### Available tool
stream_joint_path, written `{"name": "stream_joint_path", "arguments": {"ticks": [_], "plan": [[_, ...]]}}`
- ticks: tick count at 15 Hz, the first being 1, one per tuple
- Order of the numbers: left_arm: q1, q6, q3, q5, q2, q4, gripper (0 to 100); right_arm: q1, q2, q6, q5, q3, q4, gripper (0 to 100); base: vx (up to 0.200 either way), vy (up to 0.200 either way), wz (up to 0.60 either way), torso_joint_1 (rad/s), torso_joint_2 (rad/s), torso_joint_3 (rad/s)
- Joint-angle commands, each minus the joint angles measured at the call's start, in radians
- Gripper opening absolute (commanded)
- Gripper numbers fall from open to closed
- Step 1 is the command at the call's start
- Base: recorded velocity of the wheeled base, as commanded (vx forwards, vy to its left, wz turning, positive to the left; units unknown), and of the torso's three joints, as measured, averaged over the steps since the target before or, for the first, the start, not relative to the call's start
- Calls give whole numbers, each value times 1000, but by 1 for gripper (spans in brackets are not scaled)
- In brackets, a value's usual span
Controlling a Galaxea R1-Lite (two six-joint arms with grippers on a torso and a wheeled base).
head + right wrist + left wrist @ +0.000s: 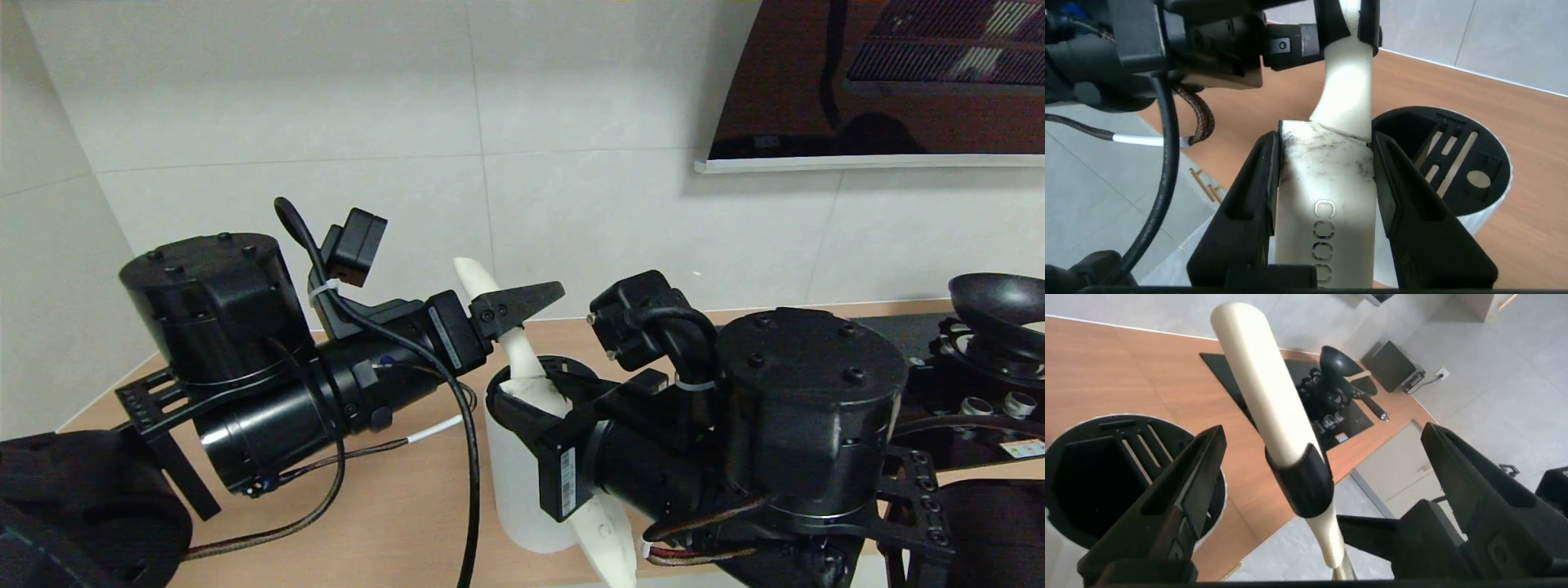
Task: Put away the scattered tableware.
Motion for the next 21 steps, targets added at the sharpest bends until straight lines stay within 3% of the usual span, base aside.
{"name": "stream_joint_path", "arguments": {"ticks": [1, 11, 12, 19, 21], "plan": [[0, 0, 0, 0, -3, 0, 0, 1, -1, 1, -1, 0, -2, 0, 0, 0, 0, 0, 0, 0], [0, 0, 0, 0, -6, -1, 0, 1, -17, -1, -6, 5, -5, 0, 0, 0, 0, 0, 0, 0], [0, 0, 0, 0, -7, -1, 0, -1, -17, -1, -7, 7, -3, 100, 0, 0, 0, 0, 0, 0], [0, 3, -30, 15, -36, 14, 0, -2, -47, -6, -9, 25, -3, 100, 0, 0, 0, 0, 0, 0], [12, 36, -60, 29, -66, 83, 0, -41, -92, -38, -7, 50, -3, 100, 0, 0, 0, 0, 0, 0]]}}
